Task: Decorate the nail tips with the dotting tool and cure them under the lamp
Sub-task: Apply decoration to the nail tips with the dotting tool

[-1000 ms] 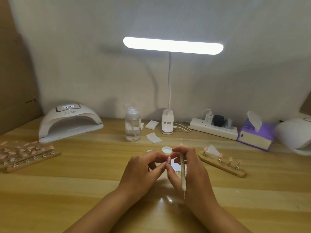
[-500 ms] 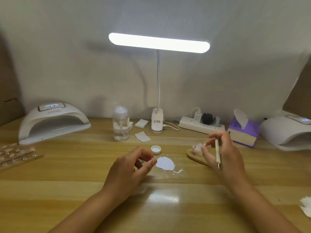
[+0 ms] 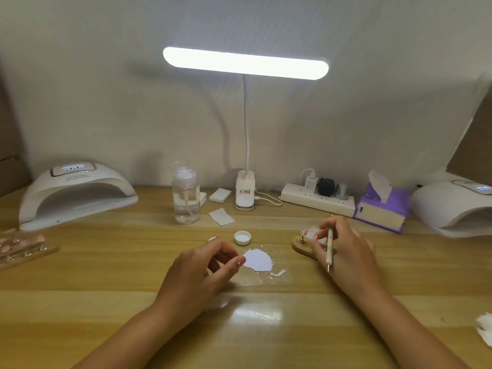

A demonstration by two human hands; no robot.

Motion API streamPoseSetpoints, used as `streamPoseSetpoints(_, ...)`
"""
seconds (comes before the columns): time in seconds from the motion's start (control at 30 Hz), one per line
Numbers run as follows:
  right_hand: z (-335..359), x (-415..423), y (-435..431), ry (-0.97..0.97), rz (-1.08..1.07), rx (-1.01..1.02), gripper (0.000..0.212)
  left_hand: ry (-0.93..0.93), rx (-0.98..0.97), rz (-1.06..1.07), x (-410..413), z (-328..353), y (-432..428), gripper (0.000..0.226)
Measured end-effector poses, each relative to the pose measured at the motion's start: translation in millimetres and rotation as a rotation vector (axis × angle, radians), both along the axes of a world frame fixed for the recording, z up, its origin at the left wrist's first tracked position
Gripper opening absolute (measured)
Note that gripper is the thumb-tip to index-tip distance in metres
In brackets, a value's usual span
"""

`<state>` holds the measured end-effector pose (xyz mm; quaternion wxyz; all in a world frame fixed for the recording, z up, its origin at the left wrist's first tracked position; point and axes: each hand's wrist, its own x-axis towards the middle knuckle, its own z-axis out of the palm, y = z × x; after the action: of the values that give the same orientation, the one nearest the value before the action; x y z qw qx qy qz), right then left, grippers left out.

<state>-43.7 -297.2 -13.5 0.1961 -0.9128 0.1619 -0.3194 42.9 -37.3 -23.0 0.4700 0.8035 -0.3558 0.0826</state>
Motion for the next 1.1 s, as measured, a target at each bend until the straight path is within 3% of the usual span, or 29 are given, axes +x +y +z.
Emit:
streamPoseSetpoints(0.2, 1.0, -4.0, -4.9, 0.175, -0.110, -0.043, 0.049, 0.014, 0.009, -0.005, -0.6, 0.2, 1.3, 0.012)
streamPoseSetpoints(0.5, 7.2, -10.4, -4.5, 0.258, -0.084, -0.072, 0.052, 0.015, 0.052, 0.015, -0.1, 0.3, 2.0, 0.011)
streamPoseSetpoints(0.9, 9.0, -11.2, 7.6, 0.081, 0.034, -0.201, 0.057, -0.006, 0.072, 0.024, 0.7, -0.8, 2.4, 0.013)
streamPoseSetpoints(1.1, 6.8, -7.2, 50.5, -0.109, 0.257, -0.385, 0.044, -0.066, 0.109, 0.027, 0.5, -0.8, 2.4, 0.049)
